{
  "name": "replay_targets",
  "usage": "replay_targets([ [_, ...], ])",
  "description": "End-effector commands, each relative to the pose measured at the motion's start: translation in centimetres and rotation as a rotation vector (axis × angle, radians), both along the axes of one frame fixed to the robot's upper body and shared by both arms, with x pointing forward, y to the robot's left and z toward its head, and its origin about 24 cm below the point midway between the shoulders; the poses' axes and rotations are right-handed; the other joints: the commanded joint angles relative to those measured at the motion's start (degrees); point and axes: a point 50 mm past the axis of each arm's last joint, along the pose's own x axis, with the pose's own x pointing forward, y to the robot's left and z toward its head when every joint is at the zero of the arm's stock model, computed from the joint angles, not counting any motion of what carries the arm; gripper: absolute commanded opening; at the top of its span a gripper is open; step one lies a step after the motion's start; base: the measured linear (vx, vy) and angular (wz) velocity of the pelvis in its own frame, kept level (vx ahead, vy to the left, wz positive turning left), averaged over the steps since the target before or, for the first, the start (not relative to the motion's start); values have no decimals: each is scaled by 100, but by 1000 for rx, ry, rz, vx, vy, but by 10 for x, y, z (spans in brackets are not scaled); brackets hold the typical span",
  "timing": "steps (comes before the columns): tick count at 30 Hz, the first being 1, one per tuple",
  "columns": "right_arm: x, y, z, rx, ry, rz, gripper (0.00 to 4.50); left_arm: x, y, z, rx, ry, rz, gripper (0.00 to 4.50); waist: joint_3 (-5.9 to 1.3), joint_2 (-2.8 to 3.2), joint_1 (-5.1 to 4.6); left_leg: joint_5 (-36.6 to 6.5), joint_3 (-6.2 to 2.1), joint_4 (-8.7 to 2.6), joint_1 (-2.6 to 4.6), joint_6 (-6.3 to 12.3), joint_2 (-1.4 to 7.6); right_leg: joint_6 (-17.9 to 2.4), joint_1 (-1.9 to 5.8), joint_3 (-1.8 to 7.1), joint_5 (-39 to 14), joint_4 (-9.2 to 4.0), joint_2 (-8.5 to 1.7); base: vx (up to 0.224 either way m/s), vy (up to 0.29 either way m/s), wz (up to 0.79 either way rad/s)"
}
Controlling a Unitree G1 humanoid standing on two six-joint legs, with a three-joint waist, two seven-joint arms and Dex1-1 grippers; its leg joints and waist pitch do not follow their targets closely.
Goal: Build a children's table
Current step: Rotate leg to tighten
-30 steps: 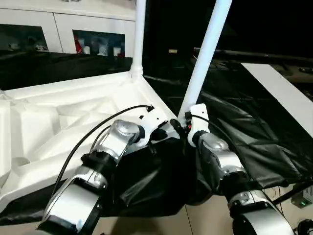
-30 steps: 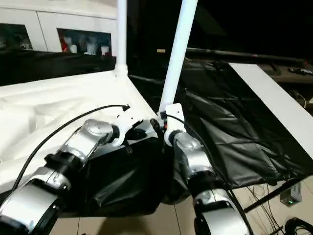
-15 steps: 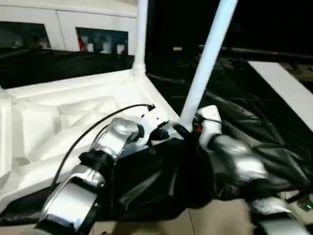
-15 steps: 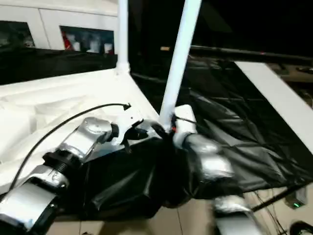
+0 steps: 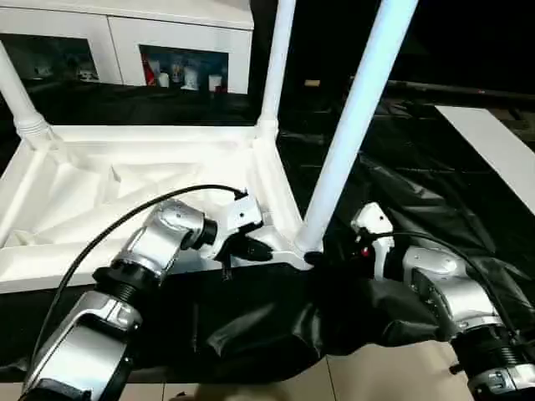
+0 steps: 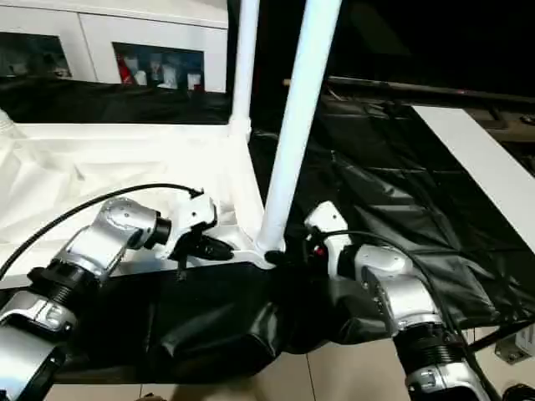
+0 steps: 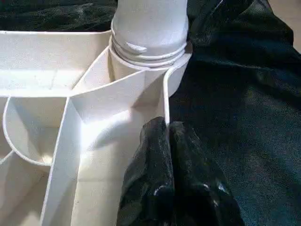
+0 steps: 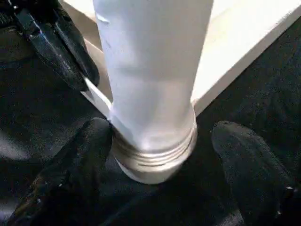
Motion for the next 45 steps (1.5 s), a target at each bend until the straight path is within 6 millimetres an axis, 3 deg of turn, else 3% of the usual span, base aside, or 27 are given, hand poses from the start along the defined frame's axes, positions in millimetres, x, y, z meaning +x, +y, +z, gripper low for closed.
replay_targets([
  [1,-3,2,2,7,2,40,366,-11,-2,-14,49,76,-59,0,-322,72,-3,-1449,-53,-343,61,39,211,-1166,202,278,-1131,-384,-407,0,0,0],
  [3,-5,5,2,13,8,62,366,-12,-1,-15,50,78,-59,0,-333,49,-7,-1284,-45,-327,48,96,204,-1206,219,274,-907,-360,-401,0,0,0],
  [5,-5,8,2,14,10,70,340,-12,0,-15,50,79,-57,0,-332,65,3,-1164,-40,-322,48,138,203,-1241,223,274,-739,-341,-400,0,0,0],
  [14,-2,19,-2,28,6,62,269,-12,0,-14,50,75,-46,0,-310,65,-11,-1494,-54,-345,68,-1,202,-1095,202,274,-1396,-402,-413,0,0,0],
  [24,-3,23,-3,23,-3,72,264,-13,0,-16,52,78,-42,0,-316,54,-18,-1418,-51,-333,63,21,195,-1092,202,277,-1329,-386,-404,0,0,0],
  [26,-2,23,-4,20,-2,64,320,-13,0,-16,53,77,-42,0,-317,53,-20,-1418,-51,-333,61,25,194,-1095,202,276,-1335,-386,-406,0,0,0],
  [27,-2,24,-4,25,1,61,334,-13,0,-16,53,77,-41,0,-316,32,-23,-1429,-49,-331,62,27,194,-1087,201,276,-1368,-392,-405,0,0,0],
  [29,0,25,-3,7,-26,59,340,-14,0,-16,54,77,-40,0,-315,46,-22,-1445,-54,-335,69,5,198,-1069,189,275,-1454,-394,-412,0,0,0],
  [35,1,27,-2,8,-29,76,340,-13,1,-17,57,75,-36,0,-334,42,-1,-1210,-41,-317,60,56,193,-1156,214,279,-985,-339,-396,0,0,0],
  [39,0,27,-3,13,-11,89,340,-14,0,-17,56,77,-38,0,-325,35,-5,-1266,-40,-319,62,66,192,-1149,213,276,-1089,-352,-402,0,0,0],
  [40,0,27,-4,13,-7,89,312,-14,0,-17,56,77,-38,0,-326,37,-4,-1278,-42,-319,64,62,193,-1141,214,276,-1124,-354,-403,0,0,0],
  [42,0,26,-5,13,-1,87,312,-14,1,-18,56,80,-38,0,-326,32,-4,-1290,-42,-319,64,53,194,-1120,212,278,-1183,-360,-406,0,0,0],
  [45,0,26,-5,14,-1,84,277,-14,1,-18,56,82,-39,0,-329,34,-3,-1275,-43,-317,61,52,191,-1116,214,278,-1169,-356,-404,0,0,0],
])
